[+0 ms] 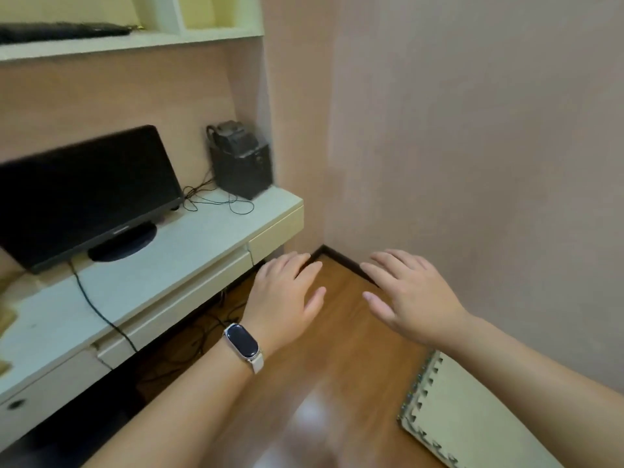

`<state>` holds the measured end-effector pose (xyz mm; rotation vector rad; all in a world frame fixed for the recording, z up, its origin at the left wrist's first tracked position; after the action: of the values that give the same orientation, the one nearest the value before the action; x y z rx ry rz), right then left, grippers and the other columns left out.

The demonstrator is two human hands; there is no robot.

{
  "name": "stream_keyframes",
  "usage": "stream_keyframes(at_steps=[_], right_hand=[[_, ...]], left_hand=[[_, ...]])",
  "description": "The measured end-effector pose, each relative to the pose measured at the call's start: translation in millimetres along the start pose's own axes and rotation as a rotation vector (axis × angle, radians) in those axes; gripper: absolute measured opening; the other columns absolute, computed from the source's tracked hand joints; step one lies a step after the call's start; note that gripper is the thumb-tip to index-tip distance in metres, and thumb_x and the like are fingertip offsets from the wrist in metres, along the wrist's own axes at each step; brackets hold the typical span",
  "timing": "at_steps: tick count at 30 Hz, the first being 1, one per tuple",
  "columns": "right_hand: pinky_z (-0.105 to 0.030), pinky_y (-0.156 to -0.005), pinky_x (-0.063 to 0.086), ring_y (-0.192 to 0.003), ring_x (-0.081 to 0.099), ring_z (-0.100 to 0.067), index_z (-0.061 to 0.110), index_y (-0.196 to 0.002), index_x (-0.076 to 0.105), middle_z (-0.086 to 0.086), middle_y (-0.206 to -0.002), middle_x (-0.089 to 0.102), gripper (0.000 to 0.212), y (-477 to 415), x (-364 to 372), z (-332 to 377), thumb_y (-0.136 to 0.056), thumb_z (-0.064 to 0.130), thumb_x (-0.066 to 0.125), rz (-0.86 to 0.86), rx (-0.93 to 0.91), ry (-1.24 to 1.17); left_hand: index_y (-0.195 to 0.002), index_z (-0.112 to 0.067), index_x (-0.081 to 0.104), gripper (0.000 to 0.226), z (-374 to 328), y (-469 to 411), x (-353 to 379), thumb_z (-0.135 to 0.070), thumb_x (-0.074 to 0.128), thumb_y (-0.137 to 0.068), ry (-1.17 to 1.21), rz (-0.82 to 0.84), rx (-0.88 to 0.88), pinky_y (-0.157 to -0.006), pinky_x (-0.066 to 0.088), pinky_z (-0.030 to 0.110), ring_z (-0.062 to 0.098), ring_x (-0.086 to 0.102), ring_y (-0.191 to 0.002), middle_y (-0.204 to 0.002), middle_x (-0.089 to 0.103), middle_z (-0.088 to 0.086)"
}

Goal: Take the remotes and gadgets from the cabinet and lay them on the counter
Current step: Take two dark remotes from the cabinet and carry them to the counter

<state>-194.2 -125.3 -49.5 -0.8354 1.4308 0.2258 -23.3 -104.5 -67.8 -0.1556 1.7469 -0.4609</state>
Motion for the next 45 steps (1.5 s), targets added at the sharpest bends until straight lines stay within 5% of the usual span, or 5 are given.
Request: stream_keyframes(at_steps=[13, 30, 45], right_hand=[[-0.041, -0.093, 0.045, -0.117, 0.055, -0.028, 0.017, -0.124, 0.061, -0.006, -0.124, 0.063, 0.049, -139.0, 28.3, 32.0, -0.091, 0.049, 0.044, -0.060, -0.275, -0.113], [-0.039, -0.098, 0.043, -0.120, 0.054, -0.024, 0.020, -0.130, 0.058, -0.002, -0.129, 0.061, 0.052, -328.7, 65.8, -122.9, -0.093, 0.051, 0.039, -0.119, -0.334, -0.177], [-0.039, -0.085, 0.047, -0.112, 0.058, -0.028, 0.014, -0.119, 0.065, -0.004, -0.120, 0.065, 0.048, -494.2, 83.7, -74.9, -0.088, 0.046, 0.047, -0.285, -0.411, -0.216]], left_hand=[[-0.132, -0.025, 0.056, 0.048, 92.9, -35.4, -32.5, -0.049, 0.044, -0.093, -0.170, -0.007, -0.237, -0.109, 0.034, 0.041, 0.022, 0.046, -0.131, -0.139, 0.055, -0.001], [-0.131, -0.024, 0.058, 0.052, 125.2, -259.9, -9.6, -0.052, 0.037, -0.093, -0.243, -0.112, -0.319, -0.105, 0.038, 0.044, 0.020, 0.048, -0.129, -0.135, 0.057, -0.003], [-0.123, -0.018, 0.064, 0.044, 267.7, -329.4, -58.0, -0.044, 0.050, -0.090, -0.323, -0.330, -0.296, -0.097, 0.042, 0.042, 0.024, 0.052, -0.122, -0.126, 0.062, 0.001]])
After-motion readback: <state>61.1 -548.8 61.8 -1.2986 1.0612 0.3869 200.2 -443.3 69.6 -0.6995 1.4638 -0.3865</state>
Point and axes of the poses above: each hand's wrist, its own y-axis away from the middle knuckle, its own x-axis out of the palm, z = x × y, the point moved 9 cm from there along -y, towards the middle knuckle
